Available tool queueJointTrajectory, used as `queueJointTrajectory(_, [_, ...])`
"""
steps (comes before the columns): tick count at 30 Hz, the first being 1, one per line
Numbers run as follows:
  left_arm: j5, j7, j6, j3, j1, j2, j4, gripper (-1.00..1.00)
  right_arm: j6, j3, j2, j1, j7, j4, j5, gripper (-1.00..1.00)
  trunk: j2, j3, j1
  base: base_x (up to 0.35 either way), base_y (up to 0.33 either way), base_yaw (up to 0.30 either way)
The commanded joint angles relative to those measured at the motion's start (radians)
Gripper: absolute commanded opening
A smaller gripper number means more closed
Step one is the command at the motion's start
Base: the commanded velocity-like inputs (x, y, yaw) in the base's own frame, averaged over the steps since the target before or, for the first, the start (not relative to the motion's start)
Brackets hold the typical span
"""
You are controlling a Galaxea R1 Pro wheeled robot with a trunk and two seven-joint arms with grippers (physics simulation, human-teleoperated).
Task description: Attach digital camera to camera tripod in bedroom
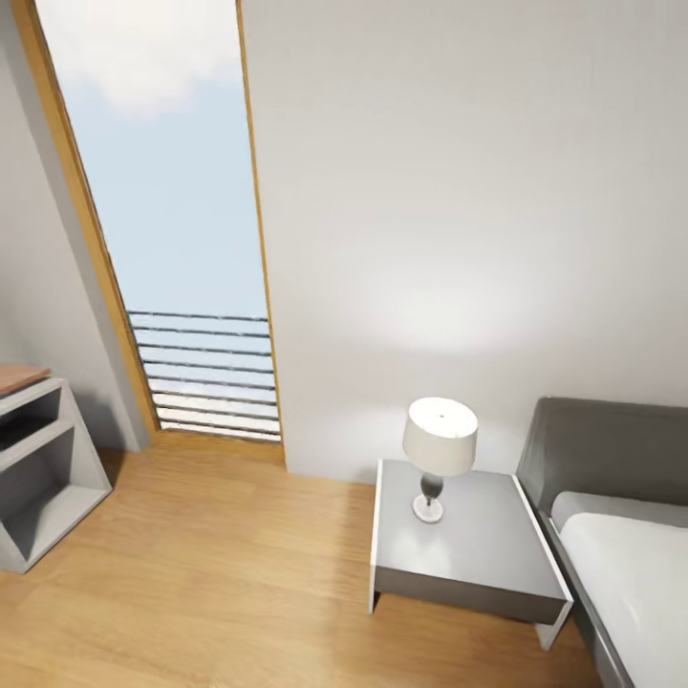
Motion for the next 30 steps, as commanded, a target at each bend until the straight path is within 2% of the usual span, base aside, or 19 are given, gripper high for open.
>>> queueJointTrajectory(1, [0.003, 0.000, -0.001, 0.002, 0.000, 0.000, -0.001, 1.00, -0.002, 0.000, 0.000, 0.000, 0.000, 0.000, 0.000, 1.00, 0.000, -0.001, 0.000, 0.000, 0.000, 0.270])
queueJointTrajectory(18, [0.003, 0.000, -0.004, 0.004, 0.000, 0.000, -0.002, 1.00, -0.003, 0.002, 0.002, 0.000, 0.000, -0.001, 0.001, 1.00, 0.000, -0.001, 0.000, 0.000, 0.000, 0.270])
queueJointTrajectory(30, [0.003, 0.001, -0.039, 0.005, 0.000, 0.000, -0.001, 1.00, -0.005, 0.001, 0.002, 0.000, 0.000, -0.001, 0.001, 1.00, 0.000, -0.001, 0.000, 0.000, 0.000, 0.270])
